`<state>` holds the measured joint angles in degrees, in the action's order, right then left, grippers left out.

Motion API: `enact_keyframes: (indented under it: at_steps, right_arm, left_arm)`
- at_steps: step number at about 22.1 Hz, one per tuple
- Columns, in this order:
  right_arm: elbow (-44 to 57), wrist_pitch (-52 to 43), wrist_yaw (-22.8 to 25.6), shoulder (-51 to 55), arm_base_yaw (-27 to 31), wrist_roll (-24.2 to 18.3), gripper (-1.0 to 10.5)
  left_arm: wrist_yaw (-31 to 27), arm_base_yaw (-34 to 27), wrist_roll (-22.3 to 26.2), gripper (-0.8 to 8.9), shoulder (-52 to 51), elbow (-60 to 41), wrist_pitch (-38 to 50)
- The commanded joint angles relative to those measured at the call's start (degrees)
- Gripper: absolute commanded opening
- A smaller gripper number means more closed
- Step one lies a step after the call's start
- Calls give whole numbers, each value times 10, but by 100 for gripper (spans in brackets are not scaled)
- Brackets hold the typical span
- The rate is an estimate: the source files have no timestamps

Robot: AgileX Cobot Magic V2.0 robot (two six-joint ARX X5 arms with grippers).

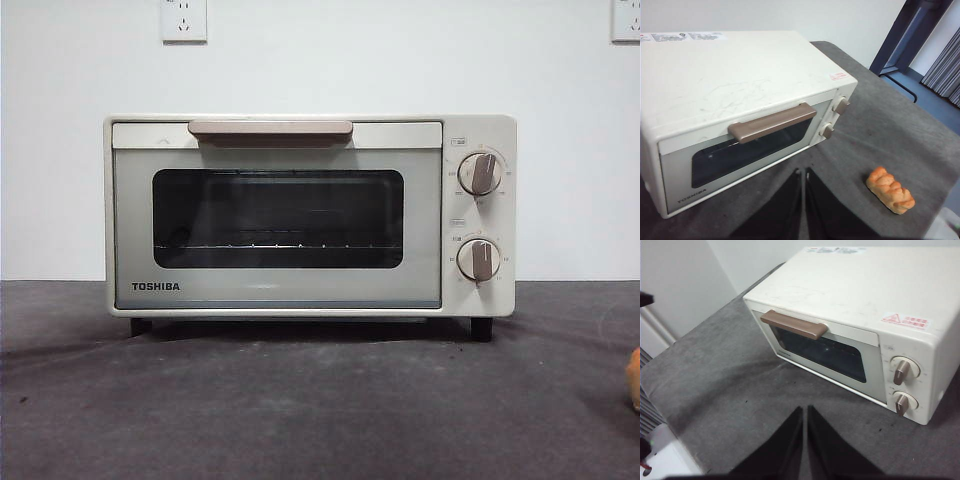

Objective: The left arm flap open the oven, the right arm pick bread and place it into oven, the left arm flap close the oven

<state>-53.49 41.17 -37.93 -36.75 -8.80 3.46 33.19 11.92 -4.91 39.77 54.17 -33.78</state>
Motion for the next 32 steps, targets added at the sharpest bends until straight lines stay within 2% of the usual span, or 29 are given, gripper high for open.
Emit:
enact_keyframes:
  at_steps: [1,4,6,8,12,14,26,32]
  right_arm:
    - [-11,-4,-2,-2,-3,-11,14]
    - [-11,-4,-1,-2,-3,-3,54]
    - [-11,-4,5,-2,-3,7,162]
    - [-11,-4,5,-2,-3,10,264]
    - [-11,-4,5,-2,-3,20,449]
    - [-11,-4,5,-2,-3,26,494]
    - [-11,23,8,-3,-3,51,498]
    - [-10,134,79,-26,-3,56,498]
  left_arm:
    - [2,2,12,33,3,9,17]
    - [3,2,12,37,3,9,22]
    - [3,2,12,89,3,9,21]
    - [3,2,12,201,3,9,21]
    - [3,2,8,499,3,9,21]
    - [3,2,8,564,3,9,21]
    - [3,10,8,563,3,9,21]
    - [3,18,8,563,3,9,20]
